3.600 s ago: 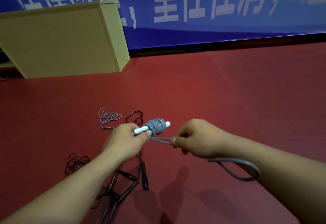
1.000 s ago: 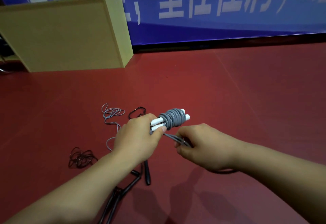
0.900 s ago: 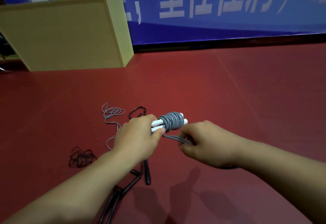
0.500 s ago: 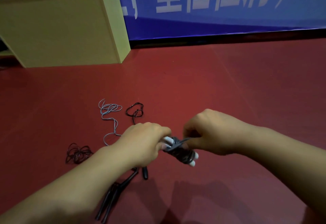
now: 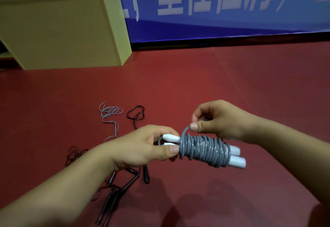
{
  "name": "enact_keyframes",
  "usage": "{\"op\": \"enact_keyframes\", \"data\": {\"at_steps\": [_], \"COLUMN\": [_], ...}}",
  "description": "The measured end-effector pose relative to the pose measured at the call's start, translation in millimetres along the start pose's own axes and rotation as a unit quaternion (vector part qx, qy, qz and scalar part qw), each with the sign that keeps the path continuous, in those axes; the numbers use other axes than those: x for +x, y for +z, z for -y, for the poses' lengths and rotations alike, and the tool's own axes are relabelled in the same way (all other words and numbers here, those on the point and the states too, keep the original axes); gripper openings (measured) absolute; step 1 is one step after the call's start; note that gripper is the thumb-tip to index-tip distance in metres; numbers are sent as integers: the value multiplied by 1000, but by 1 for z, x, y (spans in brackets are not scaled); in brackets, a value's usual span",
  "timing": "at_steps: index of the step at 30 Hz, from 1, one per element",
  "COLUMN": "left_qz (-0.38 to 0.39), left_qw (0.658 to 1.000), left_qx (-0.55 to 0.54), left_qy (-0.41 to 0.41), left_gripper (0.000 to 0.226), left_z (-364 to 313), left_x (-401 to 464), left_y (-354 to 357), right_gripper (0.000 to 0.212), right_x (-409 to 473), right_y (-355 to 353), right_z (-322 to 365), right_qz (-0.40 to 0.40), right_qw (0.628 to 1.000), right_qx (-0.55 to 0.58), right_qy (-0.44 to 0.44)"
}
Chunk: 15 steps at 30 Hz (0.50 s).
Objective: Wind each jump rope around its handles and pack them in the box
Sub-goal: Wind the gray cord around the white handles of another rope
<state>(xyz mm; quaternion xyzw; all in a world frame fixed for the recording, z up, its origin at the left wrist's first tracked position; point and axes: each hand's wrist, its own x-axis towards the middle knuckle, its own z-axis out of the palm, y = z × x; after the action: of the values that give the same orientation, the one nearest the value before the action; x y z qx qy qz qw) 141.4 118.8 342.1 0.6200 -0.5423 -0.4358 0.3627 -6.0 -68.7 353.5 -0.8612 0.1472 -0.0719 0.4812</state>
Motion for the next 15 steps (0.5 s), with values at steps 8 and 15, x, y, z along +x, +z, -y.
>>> {"op": "enact_keyframes", "data": {"at_steps": [8, 15], "left_qz": [-4, -64], "left_qw": [968, 925], "left_qx": [-250, -375], "left_qy": [8, 2], "left_gripper": [65, 30], "left_z": [-6, -16], "left_x": [-5, -3], "left_y": [-1, 3], "right_gripper": [11, 30], "right_x": [2, -1], "right_y": [8, 24], "right_z": [-2, 15], "right_qz": [4, -57], "right_qw": [985, 996], "right_qx": [172, 26], "right_qy": [-10, -60]}}
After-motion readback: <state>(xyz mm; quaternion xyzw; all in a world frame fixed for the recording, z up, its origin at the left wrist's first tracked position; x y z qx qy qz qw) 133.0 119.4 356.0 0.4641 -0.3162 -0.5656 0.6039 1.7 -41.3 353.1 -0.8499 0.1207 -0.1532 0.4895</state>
